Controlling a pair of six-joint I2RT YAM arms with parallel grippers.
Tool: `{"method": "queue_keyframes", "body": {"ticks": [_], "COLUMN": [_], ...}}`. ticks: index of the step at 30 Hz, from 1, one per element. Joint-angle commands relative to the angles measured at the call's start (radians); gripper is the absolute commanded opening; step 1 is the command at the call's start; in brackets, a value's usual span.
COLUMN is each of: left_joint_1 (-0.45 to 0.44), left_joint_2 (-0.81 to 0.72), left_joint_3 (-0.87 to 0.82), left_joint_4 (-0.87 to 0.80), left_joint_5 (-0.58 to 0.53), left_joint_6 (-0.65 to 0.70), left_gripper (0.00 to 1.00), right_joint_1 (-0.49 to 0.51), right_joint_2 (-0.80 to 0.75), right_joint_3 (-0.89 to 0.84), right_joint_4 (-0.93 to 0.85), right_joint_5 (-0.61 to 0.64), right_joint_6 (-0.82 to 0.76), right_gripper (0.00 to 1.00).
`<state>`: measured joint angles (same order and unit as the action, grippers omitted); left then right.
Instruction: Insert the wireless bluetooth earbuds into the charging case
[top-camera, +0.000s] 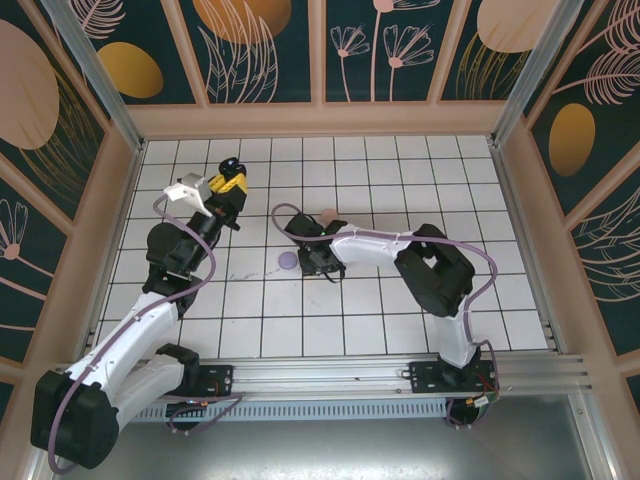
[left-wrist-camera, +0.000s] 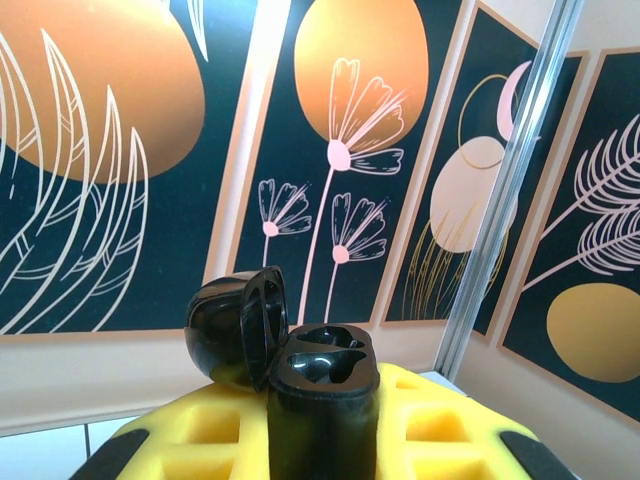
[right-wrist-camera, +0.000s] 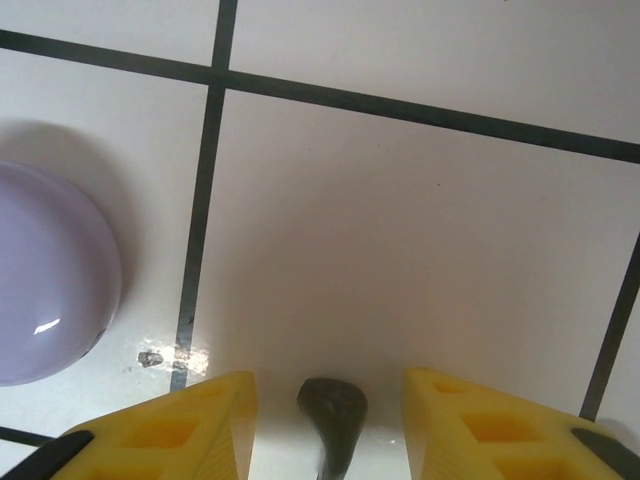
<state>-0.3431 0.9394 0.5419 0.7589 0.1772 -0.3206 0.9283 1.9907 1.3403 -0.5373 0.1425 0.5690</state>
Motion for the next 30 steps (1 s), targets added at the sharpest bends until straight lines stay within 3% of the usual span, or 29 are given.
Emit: {"method": "queue_keyframes", "body": {"ticks": [1,22,30], "left_joint_1": [-0.002,-0.002,-0.002], "left_joint_2": [-0.017,-0.017,-0.022], "left_joint_3": [-0.013,-0.025,-0.029], "left_joint_4": [0.043,0.040,0.041], "left_joint_5": [-0.003,0.005,0.024], "left_joint_6": [-0.013,-0.022,-0.011], "left_gripper": [0.00,0.00,0.00], "right_joint_1": [0.010,0.018,0.018], "right_joint_2": [0.022,0.034,-0.039], "right_joint_3": [0.024,0.026,0.013], "right_joint_4": [-0.035,-0.017,-0.005], "right_joint_5": [0.031,0.027,0.066], "right_joint_6": [0.026,0.030,0.033], "right_gripper": [0.42,0.24,0.19]}}
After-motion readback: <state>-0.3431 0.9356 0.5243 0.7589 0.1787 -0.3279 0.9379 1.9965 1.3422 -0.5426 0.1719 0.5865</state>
